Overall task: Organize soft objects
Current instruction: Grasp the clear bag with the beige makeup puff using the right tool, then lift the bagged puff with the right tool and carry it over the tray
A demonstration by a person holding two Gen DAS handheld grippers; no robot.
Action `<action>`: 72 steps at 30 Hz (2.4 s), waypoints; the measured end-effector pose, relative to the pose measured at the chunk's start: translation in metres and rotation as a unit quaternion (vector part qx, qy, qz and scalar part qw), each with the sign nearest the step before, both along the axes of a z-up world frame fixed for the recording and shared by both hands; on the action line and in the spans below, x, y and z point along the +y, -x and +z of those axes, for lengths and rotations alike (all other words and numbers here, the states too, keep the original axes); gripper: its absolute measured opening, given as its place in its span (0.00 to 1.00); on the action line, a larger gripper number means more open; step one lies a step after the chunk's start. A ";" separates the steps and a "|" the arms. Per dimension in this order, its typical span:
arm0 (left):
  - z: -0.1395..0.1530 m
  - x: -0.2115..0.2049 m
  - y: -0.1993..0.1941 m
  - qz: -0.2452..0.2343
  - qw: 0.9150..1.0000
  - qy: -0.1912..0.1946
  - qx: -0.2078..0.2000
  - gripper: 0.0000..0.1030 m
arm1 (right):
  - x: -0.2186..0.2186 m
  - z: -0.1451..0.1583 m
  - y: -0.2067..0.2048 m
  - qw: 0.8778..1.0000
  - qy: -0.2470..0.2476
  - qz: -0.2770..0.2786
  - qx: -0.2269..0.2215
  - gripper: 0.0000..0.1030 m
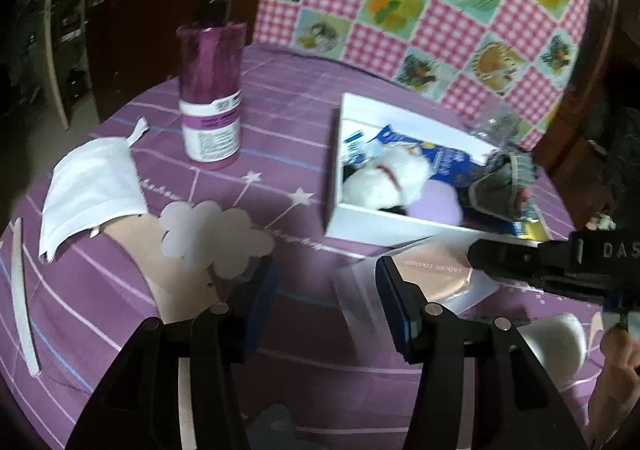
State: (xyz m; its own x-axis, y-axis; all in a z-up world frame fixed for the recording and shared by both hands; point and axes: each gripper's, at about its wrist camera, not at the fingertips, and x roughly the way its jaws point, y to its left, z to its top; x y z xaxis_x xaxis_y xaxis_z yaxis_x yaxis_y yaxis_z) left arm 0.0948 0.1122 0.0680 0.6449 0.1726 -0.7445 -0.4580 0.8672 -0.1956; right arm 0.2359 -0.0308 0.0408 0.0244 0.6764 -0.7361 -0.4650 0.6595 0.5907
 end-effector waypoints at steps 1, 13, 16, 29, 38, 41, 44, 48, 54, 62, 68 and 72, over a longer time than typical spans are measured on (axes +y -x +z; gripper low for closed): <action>0.001 -0.001 0.001 -0.006 1.000 0.004 -0.004 0.49 | -0.002 0.003 0.000 1.000 0.002 -0.002 -0.005 0.03; 0.001 -0.027 -0.012 -0.075 0.997 -0.010 -0.006 0.52 | -0.045 0.056 -0.005 0.995 0.001 -0.043 -0.090 0.01; -0.004 -0.034 -0.016 -0.074 0.997 -0.033 0.019 0.52 | -0.043 0.045 -0.011 0.998 0.003 -0.021 -0.053 0.01; -0.029 -0.015 -0.023 -0.070 0.996 0.014 0.058 0.51 | -0.026 -0.039 -0.035 0.994 0.058 0.004 0.095 0.05; -0.034 -0.017 -0.024 -0.055 0.994 -0.028 0.091 0.42 | -0.021 -0.046 -0.036 0.992 0.055 0.020 0.109 0.51; -0.036 -0.027 -0.026 -0.063 0.991 -0.066 0.101 0.41 | -0.018 -0.047 -0.034 0.992 0.046 0.027 0.110 0.51; -0.035 -0.029 -0.025 -0.063 0.991 -0.069 0.099 0.41 | -0.015 -0.049 -0.031 0.991 0.041 0.038 0.123 0.40; -0.035 -0.027 -0.024 -0.062 0.991 -0.066 0.097 0.41 | -0.012 -0.055 -0.029 0.989 0.016 0.044 0.139 0.23; -0.034 -0.028 -0.026 -0.059 0.991 -0.064 0.098 0.41 | -0.009 -0.057 -0.029 0.988 -0.023 0.037 0.146 0.10; -0.034 -0.028 -0.025 -0.059 0.992 -0.063 0.096 0.41 | -0.002 -0.051 -0.024 0.994 -0.015 0.022 0.108 0.07; -0.010 -0.031 -0.014 -0.067 0.995 -0.067 0.035 0.45 | -0.021 -0.014 -0.027 0.998 -0.026 0.004 0.062 0.07; 0.002 -0.031 -0.016 -0.090 0.996 -0.020 0.006 0.55 | -0.044 0.020 -0.027 1.000 -0.018 -0.024 0.008 0.07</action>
